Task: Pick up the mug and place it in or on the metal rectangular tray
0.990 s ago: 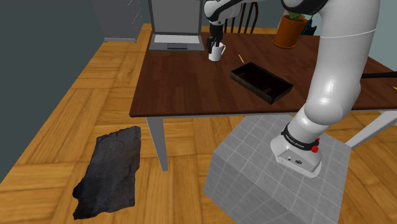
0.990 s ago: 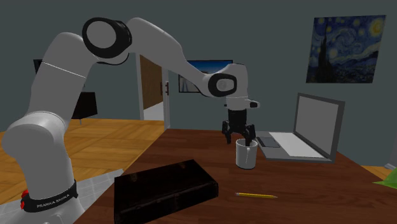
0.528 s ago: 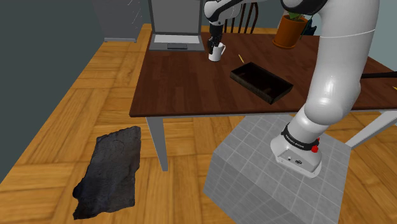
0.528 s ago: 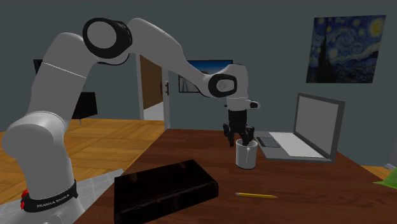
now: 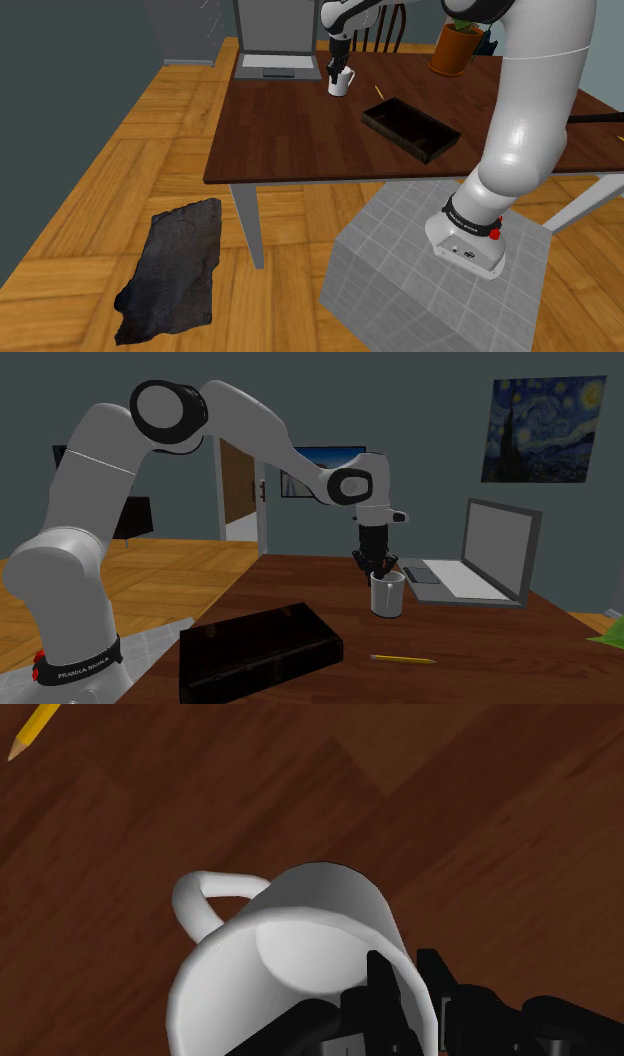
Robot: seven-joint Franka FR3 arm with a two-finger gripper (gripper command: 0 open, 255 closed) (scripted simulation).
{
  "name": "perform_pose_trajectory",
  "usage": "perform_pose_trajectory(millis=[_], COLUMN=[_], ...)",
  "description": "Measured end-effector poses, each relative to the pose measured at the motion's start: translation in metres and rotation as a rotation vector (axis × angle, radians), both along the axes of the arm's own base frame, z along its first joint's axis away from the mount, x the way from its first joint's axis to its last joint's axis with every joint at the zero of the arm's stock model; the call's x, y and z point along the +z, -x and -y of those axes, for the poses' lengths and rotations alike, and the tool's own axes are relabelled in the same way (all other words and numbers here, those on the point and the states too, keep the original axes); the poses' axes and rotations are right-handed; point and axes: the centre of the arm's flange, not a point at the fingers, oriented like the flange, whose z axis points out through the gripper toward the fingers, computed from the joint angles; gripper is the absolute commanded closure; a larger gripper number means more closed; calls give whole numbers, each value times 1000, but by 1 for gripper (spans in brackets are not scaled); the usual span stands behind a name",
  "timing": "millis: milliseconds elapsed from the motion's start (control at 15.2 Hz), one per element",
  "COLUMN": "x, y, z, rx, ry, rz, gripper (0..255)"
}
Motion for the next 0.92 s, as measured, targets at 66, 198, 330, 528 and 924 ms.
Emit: perform_pose_trajectory(millis=[66,198,330,528,924], x=[0,6,16,31,64], y=[0,0,-1,0,0], z=[0,0,0,0,0], rx=[0,0,0,0,0], ry=[0,0,0,0,0], rz=[0,0,0,0,0], gripper=[255,255,255,255,255])
